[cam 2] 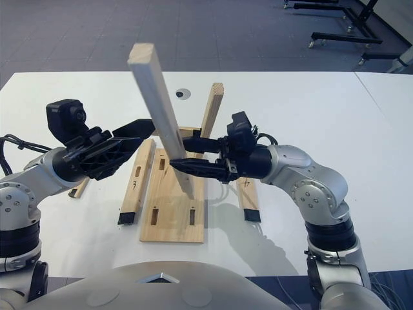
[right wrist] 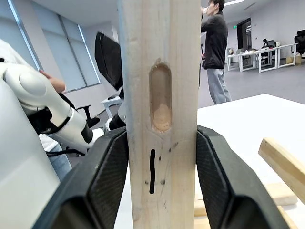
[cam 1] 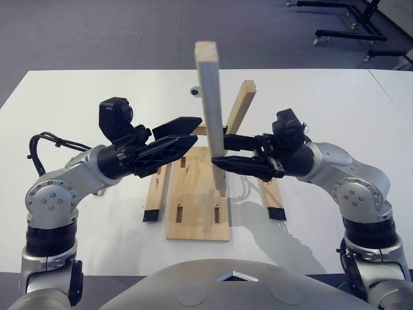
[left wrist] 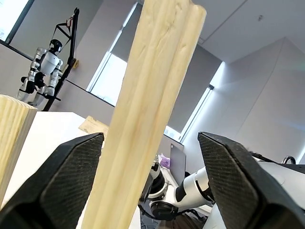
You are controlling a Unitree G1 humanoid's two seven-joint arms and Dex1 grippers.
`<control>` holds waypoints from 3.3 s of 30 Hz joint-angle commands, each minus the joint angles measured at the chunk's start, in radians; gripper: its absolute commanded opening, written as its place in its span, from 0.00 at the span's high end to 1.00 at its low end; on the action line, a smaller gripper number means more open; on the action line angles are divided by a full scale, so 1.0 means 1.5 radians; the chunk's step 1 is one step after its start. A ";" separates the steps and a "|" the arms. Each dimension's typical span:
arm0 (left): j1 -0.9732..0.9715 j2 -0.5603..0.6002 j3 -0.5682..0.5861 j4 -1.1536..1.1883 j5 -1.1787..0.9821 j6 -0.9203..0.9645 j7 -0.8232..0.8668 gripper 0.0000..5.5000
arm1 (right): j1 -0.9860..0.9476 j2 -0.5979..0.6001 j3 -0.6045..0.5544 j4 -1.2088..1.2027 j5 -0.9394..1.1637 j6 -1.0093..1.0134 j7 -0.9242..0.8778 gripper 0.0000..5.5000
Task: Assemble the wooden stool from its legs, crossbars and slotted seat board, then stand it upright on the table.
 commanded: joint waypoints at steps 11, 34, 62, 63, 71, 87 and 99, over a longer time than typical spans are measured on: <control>0.019 0.016 -0.028 0.014 0.014 0.039 -0.023 0.34 | -0.027 -0.011 0.056 0.015 -0.094 -0.008 0.051 0.63; 0.039 0.013 -0.052 0.007 0.078 0.040 -0.025 0.34 | 0.004 -0.033 0.059 -0.006 -0.103 0.009 0.060 0.63; 0.024 0.007 -0.055 0.014 0.096 0.051 -0.031 0.46 | -0.004 -0.011 0.089 0.016 -0.102 0.062 0.025 0.63; 0.023 0.006 -0.054 0.015 0.093 0.052 -0.030 0.49 | -0.004 -0.009 0.088 0.015 -0.101 0.062 0.023 0.63; 0.018 0.015 -0.054 0.015 0.099 0.055 -0.042 0.54 | -0.010 -0.004 0.075 0.016 -0.089 0.060 0.019 0.63; 0.014 -0.002 -0.035 0.024 0.066 0.051 -0.046 0.60 | -0.009 0.015 0.020 0.019 -0.068 0.035 0.009 0.44; 0.019 -0.012 -0.026 0.013 0.129 0.016 -0.059 0.63 | 0.014 -0.003 -0.036 0.028 -0.045 0.033 0.021 0.04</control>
